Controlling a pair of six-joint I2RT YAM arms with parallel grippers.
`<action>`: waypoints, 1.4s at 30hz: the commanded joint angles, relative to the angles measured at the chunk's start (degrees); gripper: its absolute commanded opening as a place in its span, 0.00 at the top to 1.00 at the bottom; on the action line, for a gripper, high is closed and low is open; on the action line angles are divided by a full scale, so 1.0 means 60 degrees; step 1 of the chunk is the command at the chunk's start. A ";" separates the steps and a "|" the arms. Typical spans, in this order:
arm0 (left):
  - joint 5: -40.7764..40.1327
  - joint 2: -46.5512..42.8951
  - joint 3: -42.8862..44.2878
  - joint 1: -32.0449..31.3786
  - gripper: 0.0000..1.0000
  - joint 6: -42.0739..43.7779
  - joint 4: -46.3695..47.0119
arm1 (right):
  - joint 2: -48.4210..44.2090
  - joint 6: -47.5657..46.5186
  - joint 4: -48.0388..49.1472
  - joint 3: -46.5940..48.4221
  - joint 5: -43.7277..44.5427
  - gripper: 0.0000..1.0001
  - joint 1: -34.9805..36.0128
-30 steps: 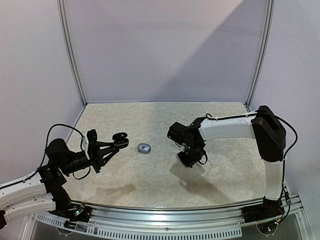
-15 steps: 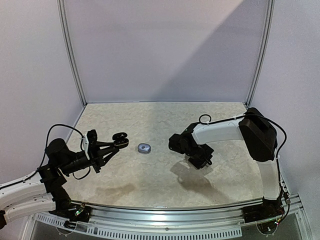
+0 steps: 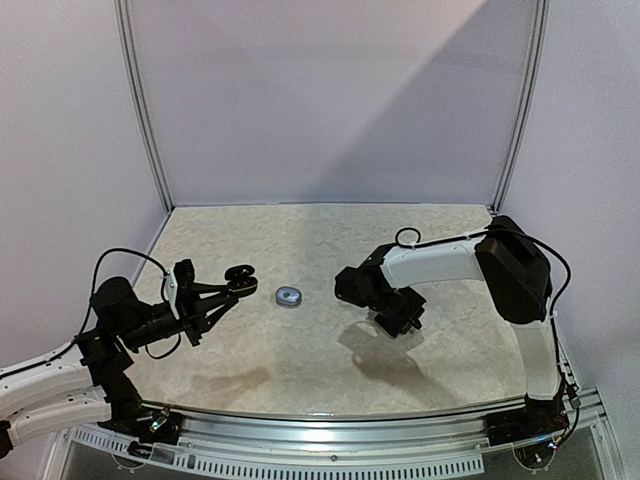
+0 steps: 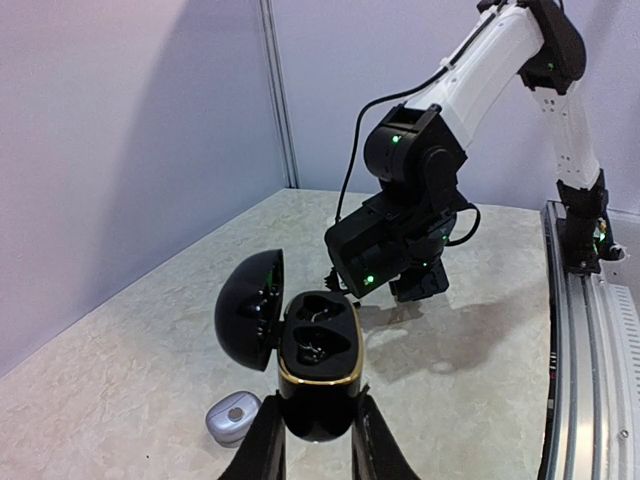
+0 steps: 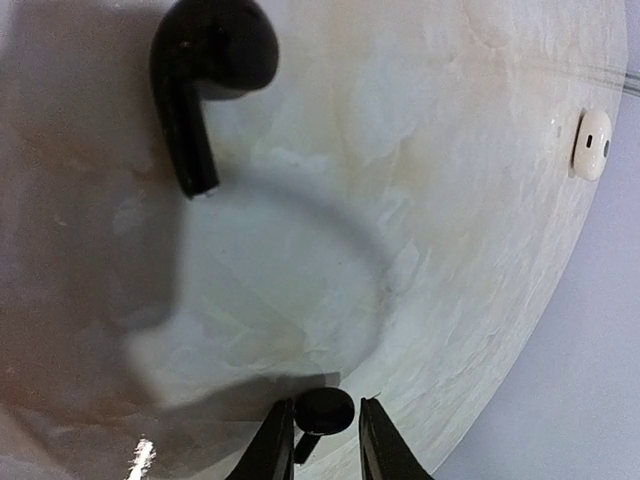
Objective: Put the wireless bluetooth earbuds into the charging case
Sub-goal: Move the right earbud to the center of the board.
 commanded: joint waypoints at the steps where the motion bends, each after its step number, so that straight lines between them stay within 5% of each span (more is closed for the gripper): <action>1: 0.0092 0.0009 -0.0155 0.0128 1.00 0.0088 -0.0140 | 0.0530 0.0249 0.0721 -0.0007 -0.1442 0.75 0.0152; 9: 0.0136 0.0039 -0.0153 0.0128 1.00 0.0102 -0.0140 | 0.0183 0.0325 0.0595 0.0376 -0.1447 0.74 0.0208; 16: 0.0150 0.0054 -0.0164 0.0128 1.00 0.0091 -0.0140 | -0.0769 0.0181 0.0810 0.0681 -0.1669 0.63 -0.0053; 26: 0.0215 0.0029 -0.0179 0.0128 1.00 0.0085 -0.0125 | -0.3167 -0.4363 0.2294 -0.1136 -0.6702 0.41 -0.2037; 35: 0.0233 0.0046 -0.0153 0.0143 1.00 0.0099 -0.0172 | -0.1883 -0.5431 0.1341 -0.0705 -0.5958 0.40 -0.2615; 42: 0.0209 0.0076 -0.0153 0.0143 1.00 0.0101 -0.0184 | -0.1367 -0.5178 0.1467 -0.0820 -0.5098 0.48 -0.2610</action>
